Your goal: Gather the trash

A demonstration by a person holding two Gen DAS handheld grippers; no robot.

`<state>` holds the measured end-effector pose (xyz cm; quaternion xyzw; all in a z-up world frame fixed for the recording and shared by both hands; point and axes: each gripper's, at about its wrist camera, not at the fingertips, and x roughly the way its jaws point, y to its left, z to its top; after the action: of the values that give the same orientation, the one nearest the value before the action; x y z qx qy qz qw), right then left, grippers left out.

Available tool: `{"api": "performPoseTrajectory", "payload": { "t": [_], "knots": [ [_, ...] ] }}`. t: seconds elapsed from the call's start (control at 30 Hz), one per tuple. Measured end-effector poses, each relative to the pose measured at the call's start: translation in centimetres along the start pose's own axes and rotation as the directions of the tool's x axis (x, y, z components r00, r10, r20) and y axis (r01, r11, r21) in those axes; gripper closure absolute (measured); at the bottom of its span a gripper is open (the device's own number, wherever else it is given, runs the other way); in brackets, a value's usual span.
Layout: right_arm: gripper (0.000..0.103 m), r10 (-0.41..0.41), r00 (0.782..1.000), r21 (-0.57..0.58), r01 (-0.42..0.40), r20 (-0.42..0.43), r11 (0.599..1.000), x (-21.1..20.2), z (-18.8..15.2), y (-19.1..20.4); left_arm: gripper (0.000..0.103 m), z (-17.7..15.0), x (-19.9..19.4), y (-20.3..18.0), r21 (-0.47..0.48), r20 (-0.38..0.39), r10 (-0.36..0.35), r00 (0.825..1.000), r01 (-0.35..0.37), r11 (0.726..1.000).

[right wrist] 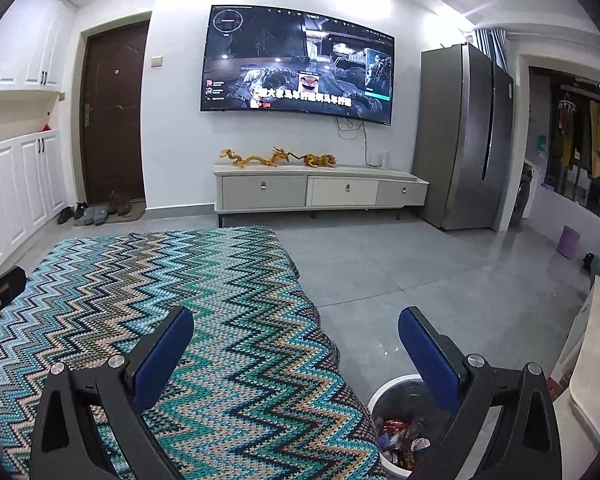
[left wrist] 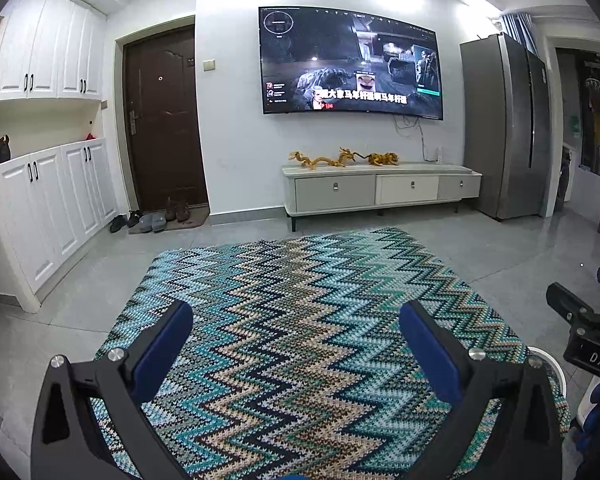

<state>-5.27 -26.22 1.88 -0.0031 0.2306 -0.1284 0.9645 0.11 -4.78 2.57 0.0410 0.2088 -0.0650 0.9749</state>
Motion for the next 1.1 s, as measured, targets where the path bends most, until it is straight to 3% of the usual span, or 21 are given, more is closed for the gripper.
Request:
{"api": "performPoseTrajectory", "payload": {
  "t": [1.1],
  "knots": [
    [0.0,-0.055,0.997,0.028,0.057,-0.061,0.998,5.4,1.1,-1.4,0.0,1.0,4.9,0.8,-0.017,-0.042,-0.012,0.999,0.012,1.0]
  ]
}}
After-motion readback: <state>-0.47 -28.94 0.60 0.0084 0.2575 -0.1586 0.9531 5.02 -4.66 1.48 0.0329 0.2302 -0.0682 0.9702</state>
